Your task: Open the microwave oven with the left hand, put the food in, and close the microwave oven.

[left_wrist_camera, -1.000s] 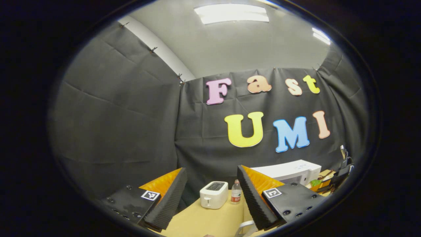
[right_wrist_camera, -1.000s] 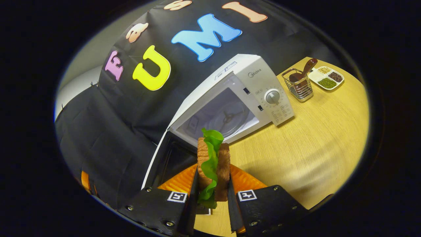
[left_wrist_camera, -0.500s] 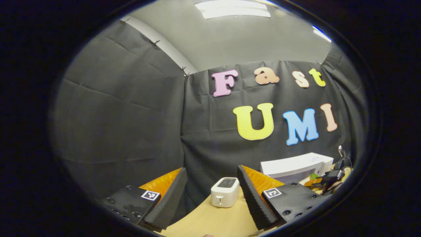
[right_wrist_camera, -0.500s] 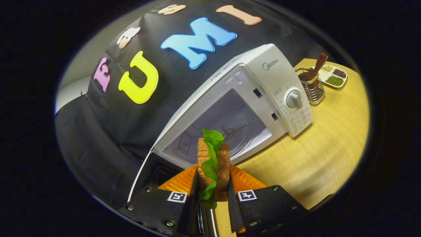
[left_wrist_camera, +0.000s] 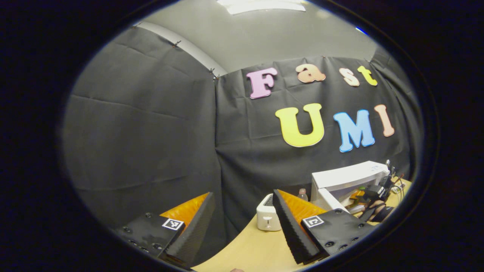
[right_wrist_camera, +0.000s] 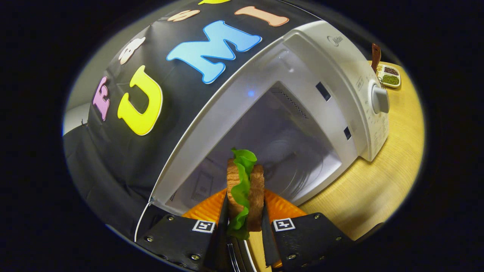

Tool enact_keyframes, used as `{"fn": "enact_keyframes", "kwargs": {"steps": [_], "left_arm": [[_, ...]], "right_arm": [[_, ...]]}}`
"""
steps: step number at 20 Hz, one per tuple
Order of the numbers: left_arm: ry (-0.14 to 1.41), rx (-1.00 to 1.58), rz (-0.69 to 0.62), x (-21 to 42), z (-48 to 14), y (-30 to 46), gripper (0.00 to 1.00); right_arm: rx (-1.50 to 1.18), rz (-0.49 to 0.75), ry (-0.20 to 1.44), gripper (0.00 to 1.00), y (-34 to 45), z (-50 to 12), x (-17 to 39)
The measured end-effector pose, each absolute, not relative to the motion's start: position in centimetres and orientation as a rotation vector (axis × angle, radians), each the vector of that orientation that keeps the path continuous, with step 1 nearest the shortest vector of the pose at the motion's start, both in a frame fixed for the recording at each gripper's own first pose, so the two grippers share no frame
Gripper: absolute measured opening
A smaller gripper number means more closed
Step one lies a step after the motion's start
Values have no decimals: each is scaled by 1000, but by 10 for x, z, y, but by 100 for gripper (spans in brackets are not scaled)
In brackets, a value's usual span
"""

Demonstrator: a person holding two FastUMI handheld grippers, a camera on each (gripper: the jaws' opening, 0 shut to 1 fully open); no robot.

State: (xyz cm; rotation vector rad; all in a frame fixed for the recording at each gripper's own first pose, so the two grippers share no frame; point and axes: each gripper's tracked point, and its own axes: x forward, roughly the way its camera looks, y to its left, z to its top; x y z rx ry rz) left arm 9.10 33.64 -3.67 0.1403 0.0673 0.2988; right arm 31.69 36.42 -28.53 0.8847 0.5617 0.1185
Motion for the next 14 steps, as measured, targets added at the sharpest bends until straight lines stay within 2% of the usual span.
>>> {"fn": "enact_keyframes", "kwargs": {"steps": [5,7,8,9,11,12,13,14], "left_arm": [[88,131,303,90,-47,337,98],[90,138,296,94,-46,335,100],[84,145,294,95,-44,334,98],[79,151,291,96,-43,332,99],[78,152,280,99,-46,328,100],[77,151,274,100,-46,327,100],[77,149,270,102,-47,325,97],[76,148,265,103,-49,323,97]], "right_arm": [[785,46,569,41,355,-312,337],[673,13,582,47,348,-323,339],[615,2,574,52,345,-326,341],[555,-6,564,62,342,-324,343],[382,-49,562,70,333,-332,343],[302,-59,571,88,329,-336,341],[253,-49,569,97,328,-337,339],[226,-44,559,98,326,-334,337]]}}
